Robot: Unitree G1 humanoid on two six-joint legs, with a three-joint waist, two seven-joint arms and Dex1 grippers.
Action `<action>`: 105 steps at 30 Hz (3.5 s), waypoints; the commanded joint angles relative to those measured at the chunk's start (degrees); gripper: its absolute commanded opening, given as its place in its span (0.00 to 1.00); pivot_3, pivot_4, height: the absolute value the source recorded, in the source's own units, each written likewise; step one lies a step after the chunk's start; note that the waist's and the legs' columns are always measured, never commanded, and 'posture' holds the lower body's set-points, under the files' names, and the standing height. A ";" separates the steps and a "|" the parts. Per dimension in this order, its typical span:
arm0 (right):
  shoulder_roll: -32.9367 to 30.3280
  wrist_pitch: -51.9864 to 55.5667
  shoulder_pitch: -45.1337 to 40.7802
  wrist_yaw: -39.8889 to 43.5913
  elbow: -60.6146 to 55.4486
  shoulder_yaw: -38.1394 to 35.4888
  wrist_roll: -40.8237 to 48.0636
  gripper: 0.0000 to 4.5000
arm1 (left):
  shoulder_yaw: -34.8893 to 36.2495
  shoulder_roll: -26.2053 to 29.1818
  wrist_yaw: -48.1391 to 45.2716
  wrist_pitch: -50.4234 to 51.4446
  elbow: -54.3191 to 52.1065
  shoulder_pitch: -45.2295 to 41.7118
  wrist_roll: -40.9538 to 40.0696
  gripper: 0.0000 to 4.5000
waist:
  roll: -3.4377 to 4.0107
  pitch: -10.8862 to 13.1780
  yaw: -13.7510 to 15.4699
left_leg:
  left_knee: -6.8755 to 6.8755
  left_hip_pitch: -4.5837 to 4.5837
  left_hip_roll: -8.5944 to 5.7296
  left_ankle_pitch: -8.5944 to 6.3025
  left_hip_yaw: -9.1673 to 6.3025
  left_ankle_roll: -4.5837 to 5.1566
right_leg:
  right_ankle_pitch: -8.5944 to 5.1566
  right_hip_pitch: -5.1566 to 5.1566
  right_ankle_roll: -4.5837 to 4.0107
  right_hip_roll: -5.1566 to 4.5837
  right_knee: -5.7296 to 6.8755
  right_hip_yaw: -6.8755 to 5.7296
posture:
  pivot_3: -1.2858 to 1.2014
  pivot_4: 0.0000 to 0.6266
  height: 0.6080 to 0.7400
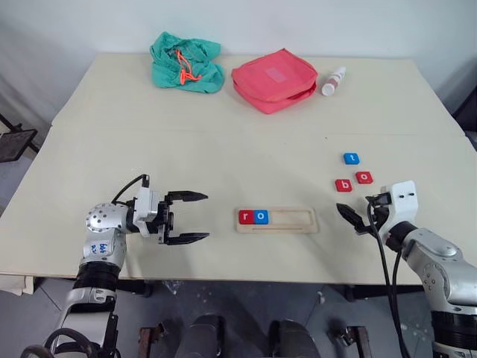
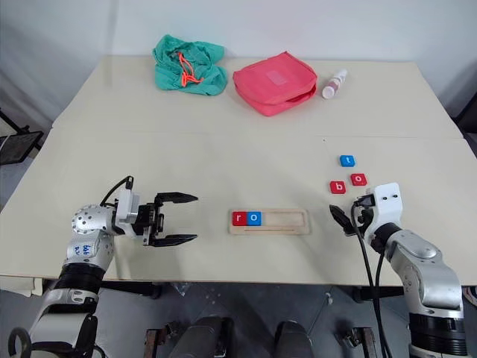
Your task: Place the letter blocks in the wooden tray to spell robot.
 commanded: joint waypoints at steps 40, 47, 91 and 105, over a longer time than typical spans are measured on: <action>7.19 -4.39 -12.03 -4.87 13.56 3.82 -6.31 0.96 | 0.35 -1.65 3.21 -0.01 -5.10 2.48 -1.04 1.00 | -0.02 -0.01 -1.22 | -0.03 0.00 0.01 0.00 -0.01 0.00 | 0.00 -0.09 0.00 0.00 0.15 0.03 | 0.52 0.24 1.00; 8.93 -3.56 -12.36 -6.61 13.26 3.97 -6.80 0.48 | 0.32 -1.69 2.86 -0.17 -4.64 2.51 -1.11 1.00 | -0.04 -0.02 -1.46 | -0.06 0.04 0.04 0.00 -0.02 -0.01 | 0.00 -0.09 0.00 0.01 0.19 0.03 | 0.52 0.24 1.00; 5.94 6.47 12.94 -6.00 -27.66 0.52 0.14 0.99 | 0.44 -0.26 -0.91 -0.59 -0.56 0.31 -1.78 1.00 | -0.04 -0.02 -1.18 | -0.10 0.04 -0.01 0.00 0.05 0.00 | 0.00 -0.18 0.00 0.01 0.22 0.25 | 0.52 0.24 1.00; -23.88 -17.80 -2.60 35.12 2.61 9.74 -5.49 0.99 | 1.37 1.01 -0.25 0.84 -6.70 5.75 -3.10 1.00 | -0.12 -0.05 -1.25 | -0.01 0.02 -0.01 0.00 0.28 0.11 | 0.00 -0.10 0.00 -0.05 -0.06 0.26 | 0.52 0.24 1.00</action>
